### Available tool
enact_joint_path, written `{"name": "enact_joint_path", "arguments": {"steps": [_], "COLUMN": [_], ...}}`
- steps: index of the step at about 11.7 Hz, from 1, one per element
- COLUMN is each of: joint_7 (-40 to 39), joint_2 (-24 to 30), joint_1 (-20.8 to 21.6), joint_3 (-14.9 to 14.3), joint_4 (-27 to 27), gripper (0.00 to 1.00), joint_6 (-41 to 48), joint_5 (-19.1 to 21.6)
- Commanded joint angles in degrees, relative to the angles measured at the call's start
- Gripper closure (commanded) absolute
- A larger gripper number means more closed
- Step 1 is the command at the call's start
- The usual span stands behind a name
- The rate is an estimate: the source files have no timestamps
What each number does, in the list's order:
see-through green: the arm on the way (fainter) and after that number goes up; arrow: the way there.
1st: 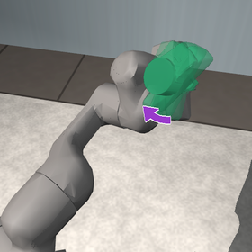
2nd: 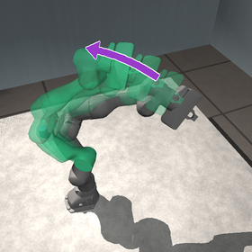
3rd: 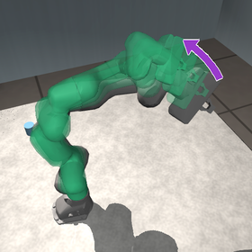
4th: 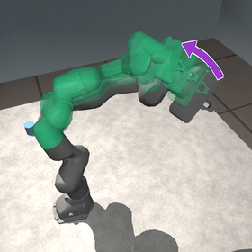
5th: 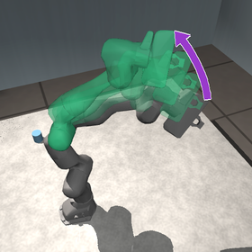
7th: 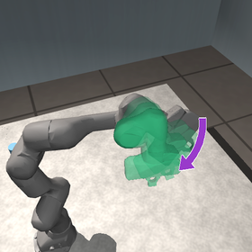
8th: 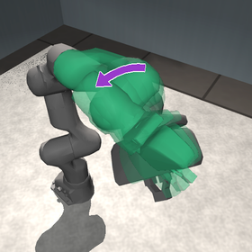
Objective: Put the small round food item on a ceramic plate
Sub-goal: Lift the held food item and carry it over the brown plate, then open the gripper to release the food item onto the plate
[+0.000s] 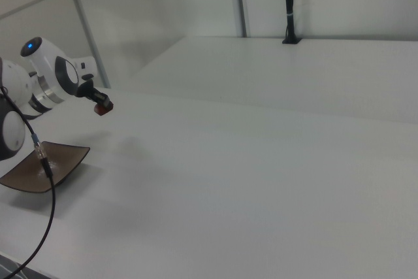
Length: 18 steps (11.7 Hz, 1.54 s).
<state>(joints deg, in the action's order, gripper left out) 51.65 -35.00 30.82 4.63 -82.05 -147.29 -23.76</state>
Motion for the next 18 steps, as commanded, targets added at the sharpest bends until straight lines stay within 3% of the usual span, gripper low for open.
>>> {"name": "enact_joint_path", "arguments": {"steps": [1, 5, 9, 10, 11, 12, 16, 18], "joint_7": [-8.91, -14.98, -24.02, -25.79, -25.81, -25.9, -25.81, -26.07], "joint_2": [11.25, 19.61, 21.99, 22.08, 21.82, 21.65, 21.73, 21.99], "joint_1": [-0.67, -0.59, -0.59, -0.59, -0.5, -0.5, -0.5, -0.76], "joint_3": [1.78, 5.82, 8.73, 9.26, 9.43, 9.44, 9.44, 9.44], "joint_4": [-11.54, -20.59, -21.22, -21.13, -21.13, -21.13, -20.96, -20.87], "gripper": [0.75, 0.74, 0.68, 0.5, 0.25, 0.17, 0.0, 0.0], "joint_6": [3.38, 10.68, 26.21, 28.78, 28.9, 28.98, 29.07, 29.42], "joint_5": [7.75, 12.94, 20.92, 22.34, 22.35, 22.35, 22.35, 22.35]}}
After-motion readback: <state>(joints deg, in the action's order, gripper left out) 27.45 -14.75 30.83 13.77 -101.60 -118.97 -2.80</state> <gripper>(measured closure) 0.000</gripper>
